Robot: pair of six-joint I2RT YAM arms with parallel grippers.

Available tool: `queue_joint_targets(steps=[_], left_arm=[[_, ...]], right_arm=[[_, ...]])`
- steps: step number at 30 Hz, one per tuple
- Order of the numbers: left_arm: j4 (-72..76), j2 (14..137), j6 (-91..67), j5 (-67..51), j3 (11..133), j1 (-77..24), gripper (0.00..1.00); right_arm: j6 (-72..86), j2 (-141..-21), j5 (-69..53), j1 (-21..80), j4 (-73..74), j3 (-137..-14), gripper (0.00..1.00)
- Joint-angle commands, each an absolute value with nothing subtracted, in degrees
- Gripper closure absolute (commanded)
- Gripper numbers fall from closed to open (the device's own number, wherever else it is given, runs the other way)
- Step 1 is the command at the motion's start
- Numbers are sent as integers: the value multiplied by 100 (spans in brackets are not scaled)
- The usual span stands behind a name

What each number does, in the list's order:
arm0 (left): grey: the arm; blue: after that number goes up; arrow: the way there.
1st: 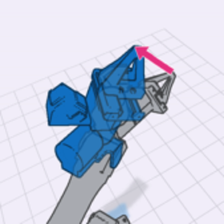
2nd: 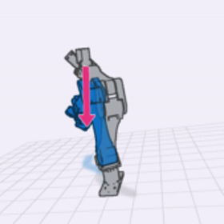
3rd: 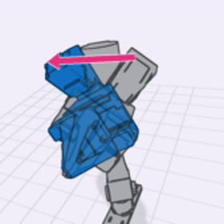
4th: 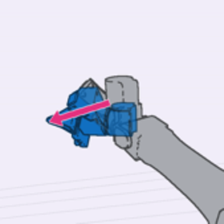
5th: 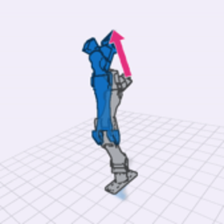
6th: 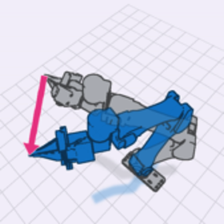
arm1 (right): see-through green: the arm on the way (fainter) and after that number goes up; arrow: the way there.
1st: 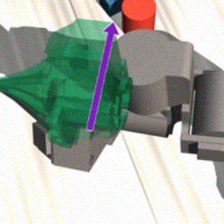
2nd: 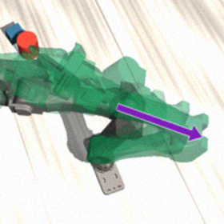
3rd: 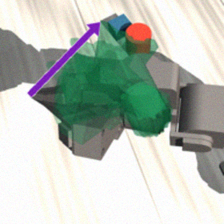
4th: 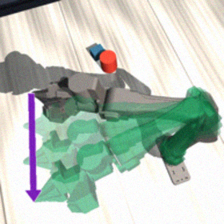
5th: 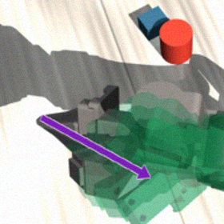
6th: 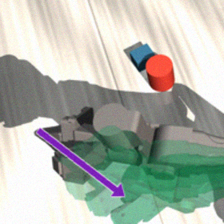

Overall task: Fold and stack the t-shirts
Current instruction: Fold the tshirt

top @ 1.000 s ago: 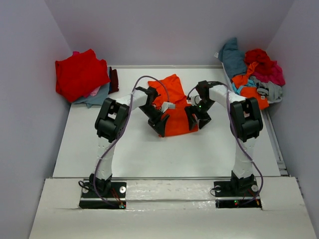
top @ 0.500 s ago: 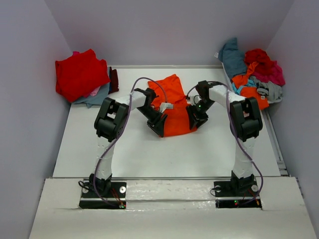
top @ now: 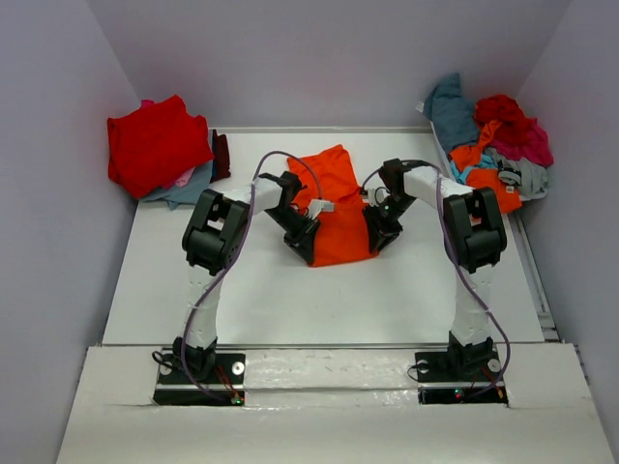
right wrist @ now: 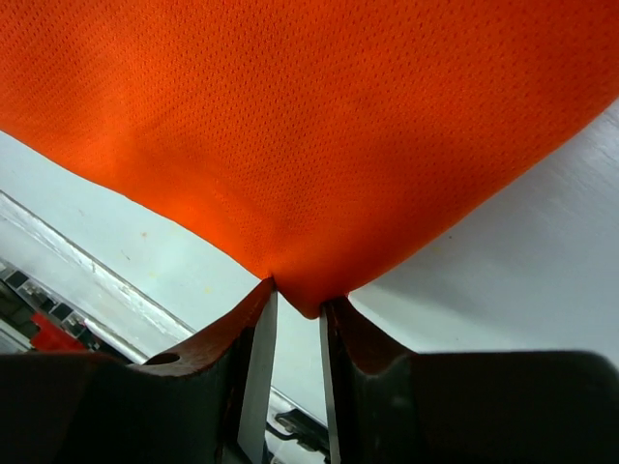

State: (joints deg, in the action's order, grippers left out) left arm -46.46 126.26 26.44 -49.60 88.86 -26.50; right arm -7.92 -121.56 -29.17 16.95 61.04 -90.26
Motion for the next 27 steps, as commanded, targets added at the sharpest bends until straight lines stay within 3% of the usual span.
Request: queue_joint_targets(steps=[1, 15, 23, 27], left_arm=[[-4570, 12428, 2733, -4711, 8657, -2654, 91], [-4351, 10978, 2979, -4193, 7814, -2900, 94], [-4219, 10503, 2971, -3665, 7409, -3524, 94], [-4201, 10573, 2927, -3612, 7383, -3524, 94]], right_arm=[[-870, -12067, -3111, 1723, 6029, -9088, 72], [-1309, -11426, -3199, 1723, 6310, -9070, 85], [-1529, -10679, -3225, 1775, 6469, -8824, 85], [-1538, -10739, -3234, 1775, 6530, -8666, 80]])
